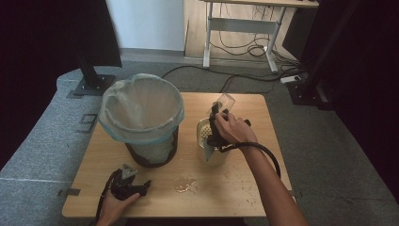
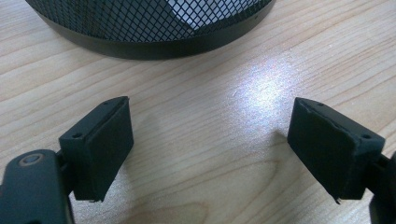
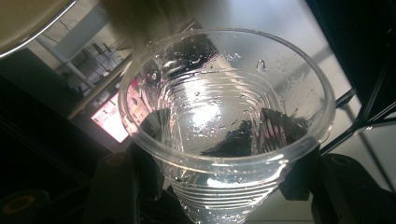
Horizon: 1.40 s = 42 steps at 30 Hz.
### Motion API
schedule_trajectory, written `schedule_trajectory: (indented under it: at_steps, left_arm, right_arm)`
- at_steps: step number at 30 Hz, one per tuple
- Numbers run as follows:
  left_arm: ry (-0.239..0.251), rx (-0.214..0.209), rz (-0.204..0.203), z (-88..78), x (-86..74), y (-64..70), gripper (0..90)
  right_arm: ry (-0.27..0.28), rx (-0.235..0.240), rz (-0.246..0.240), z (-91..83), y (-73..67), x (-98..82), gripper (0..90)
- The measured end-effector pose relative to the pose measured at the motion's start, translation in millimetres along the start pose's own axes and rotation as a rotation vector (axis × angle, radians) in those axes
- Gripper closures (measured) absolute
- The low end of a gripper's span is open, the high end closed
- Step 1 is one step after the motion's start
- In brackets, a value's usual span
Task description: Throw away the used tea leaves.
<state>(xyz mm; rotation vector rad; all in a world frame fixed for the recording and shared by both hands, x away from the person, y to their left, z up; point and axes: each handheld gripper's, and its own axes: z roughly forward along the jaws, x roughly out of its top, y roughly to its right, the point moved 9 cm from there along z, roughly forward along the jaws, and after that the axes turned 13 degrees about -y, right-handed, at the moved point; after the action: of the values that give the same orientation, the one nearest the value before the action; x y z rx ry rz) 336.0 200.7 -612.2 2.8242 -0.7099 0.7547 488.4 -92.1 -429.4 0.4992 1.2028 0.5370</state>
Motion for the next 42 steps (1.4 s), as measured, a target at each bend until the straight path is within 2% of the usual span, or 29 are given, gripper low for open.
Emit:
schedule_trajectory:
  at_steps: [1, 2, 3, 4, 5, 6, 7, 9, 11, 15, 16, 17, 19, 20, 21, 22, 23, 25, 28, 29, 31, 32, 35, 37, 42]
  left_arm:
    - [0.0, 0.0, 0.0, 0.0, 0.0, 0.0, 13.7]
    - [0.0, 0.0, 0.0, 0.0, 0.0, 0.0, 13.7]
    - [-0.002, -0.001, 0.001, 0.0, -0.1, 0.0, 13.7]
    - [-0.001, -0.001, 0.001, 0.0, -0.1, 0.0, 13.7]
    - [0.0, -0.001, 0.001, 0.0, 0.0, 0.0, 13.7]
    - [0.0, -0.001, 0.0, 0.1, 0.0, 0.0, 13.7]
    - [0.0, -0.001, 0.001, 0.1, 0.0, 0.0, 13.7]
    - [0.0, -0.001, 0.001, 0.1, 0.0, 0.0, 13.7]
    - [0.0, -0.001, 0.0, 0.1, 0.0, 0.1, 13.7]
    - [0.0, -0.001, 0.0, 0.0, 0.0, 0.1, 13.7]
    - [0.0, 0.0, 0.0, 0.0, 0.0, 0.0, 13.7]
    - [0.001, 0.0, -0.001, 0.0, 0.0, 0.1, 13.7]
    - [0.001, 0.0, -0.001, 0.1, 0.1, 0.1, 13.7]
    - [0.001, 0.0, -0.001, 0.1, 0.1, 0.1, 13.7]
    - [0.002, 0.0, -0.001, 0.1, 0.1, 0.1, 13.7]
    - [0.001, 0.0, -0.001, 0.1, 0.1, 0.1, 13.7]
    - [0.001, 0.0, -0.001, 0.1, 0.1, 0.1, 13.7]
    - [0.002, 0.0, -0.001, 0.1, 0.1, 0.1, 13.7]
    - [0.002, 0.0, -0.001, 0.2, 0.1, 0.0, 13.7]
    - [0.003, 0.0, -0.001, 0.2, 0.2, 0.0, 13.7]
    - [0.003, 0.0, -0.001, 0.2, 0.2, 0.0, 13.7]
    - [0.003, 0.0, -0.001, 0.3, 0.2, 0.0, 13.7]
    - [0.003, 0.0, 0.0, 0.2, 0.2, 0.0, 13.7]
    - [0.002, 0.0, 0.0, 0.2, 0.1, 0.0, 13.7]
    - [0.002, -0.001, 0.0, 0.2, 0.1, 0.0, 13.7]
  right_arm:
    - [0.003, 0.007, 0.021, -0.6, 0.4, -0.8, 44.9]
    - [0.003, 0.007, 0.021, -0.6, 0.4, -0.8, 44.9]
    - [0.011, 0.048, 0.094, -2.9, -2.4, 0.0, 44.9]
    - [0.017, 0.061, 0.115, -3.3, -2.9, 0.5, 44.9]
    - [0.017, 0.061, 0.115, -3.3, -2.9, 0.5, 44.9]
    - [0.024, 0.085, 0.155, -4.1, -3.1, 0.4, 44.9]
    - [0.018, 0.114, 0.229, -5.6, -3.4, -0.7, 44.8]
    - [0.047, 0.166, 0.317, -5.6, 1.4, -0.9, 44.8]
    - [0.048, 0.225, 0.447, -5.8, 3.1, -3.8, 44.8]
    - [0.092, 0.394, 0.724, -7.5, 3.2, -8.0, 44.6]
    - [0.103, 0.477, 0.842, -8.5, 2.8, -12.7, 44.6]
    - [0.103, 0.477, 0.842, -8.5, 2.8, -12.7, 44.6]
    - [0.12, 0.534, 0.955, -8.4, 2.8, -17.2, 44.7]
    - [0.139, 0.595, 1.062, -8.9, 2.4, -21.3, 44.7]
    - [0.139, 0.595, 1.062, -8.9, 2.4, -21.3, 44.7]
    - [0.166, 0.662, 1.179, -9.2, 2.5, -24.5, 44.8]
    - [0.166, 0.662, 1.179, -9.2, 2.5, -24.5, 44.8]
    - [0.188, 0.733, 1.316, -10.0, 2.7, -27.3, 44.8]
    - [0.233, 0.836, 1.495, -9.7, 2.4, -32.1, 44.8]
    - [0.247, 0.875, 1.576, -9.2, 1.9, -33.7, 44.8]
    - [0.271, 0.933, 1.685, -8.6, 1.0, -35.4, 44.8]
    - [0.288, 0.972, 1.756, -8.3, 0.1, -36.7, 44.8]
    - [0.353, 1.047, 1.898, -7.3, -0.9, -39.8, 44.9]
    - [0.374, 1.088, 1.977, -6.2, -3.1, -42.0, 45.0]
    - [0.406, 1.15, 2.08, -2.8, -6.9, -46.9, 45.2]
